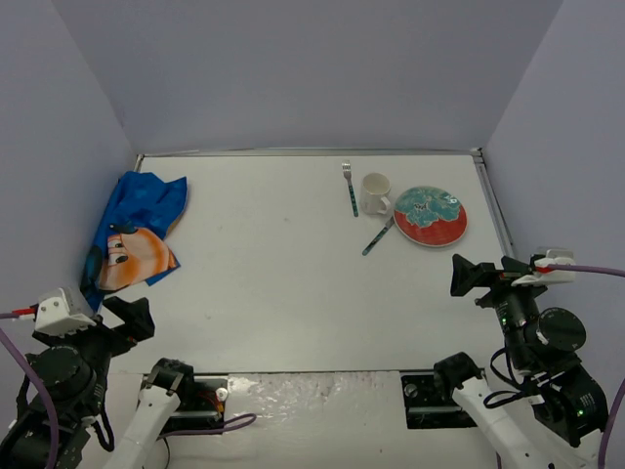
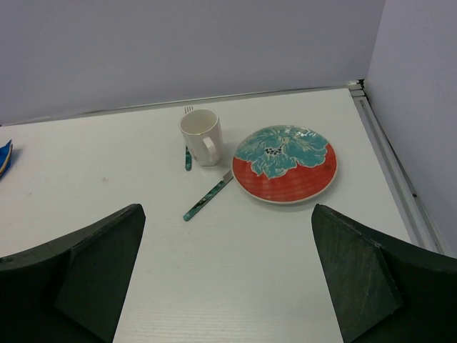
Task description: Set the dinner table for one person
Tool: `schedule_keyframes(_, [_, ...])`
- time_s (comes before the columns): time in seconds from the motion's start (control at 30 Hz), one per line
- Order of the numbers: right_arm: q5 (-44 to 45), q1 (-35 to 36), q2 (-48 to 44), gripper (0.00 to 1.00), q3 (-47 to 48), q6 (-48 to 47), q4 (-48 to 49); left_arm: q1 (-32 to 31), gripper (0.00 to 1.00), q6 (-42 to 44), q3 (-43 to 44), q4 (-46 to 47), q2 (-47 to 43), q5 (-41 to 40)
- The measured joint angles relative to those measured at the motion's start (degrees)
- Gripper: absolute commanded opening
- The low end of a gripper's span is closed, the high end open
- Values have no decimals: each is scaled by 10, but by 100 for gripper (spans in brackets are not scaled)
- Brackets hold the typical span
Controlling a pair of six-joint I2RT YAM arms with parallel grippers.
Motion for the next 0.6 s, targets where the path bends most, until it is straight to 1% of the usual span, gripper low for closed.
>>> schedule_keyframes(0.17, [11, 0, 4, 100, 0, 7, 0, 0, 97, 0, 16, -7, 25, 7])
schedule_keyframes(0.4, [13, 0, 35, 100, 10, 10, -2, 0, 97, 0, 50, -19, 103, 31])
schedule_keyframes(0.5, [9, 0, 57, 100, 15, 12, -2, 0, 97, -3, 53, -24, 148, 46])
schedule_keyframes(0.6, [2, 0, 79, 100, 19, 13, -3, 0, 97, -5, 54, -22, 210, 58])
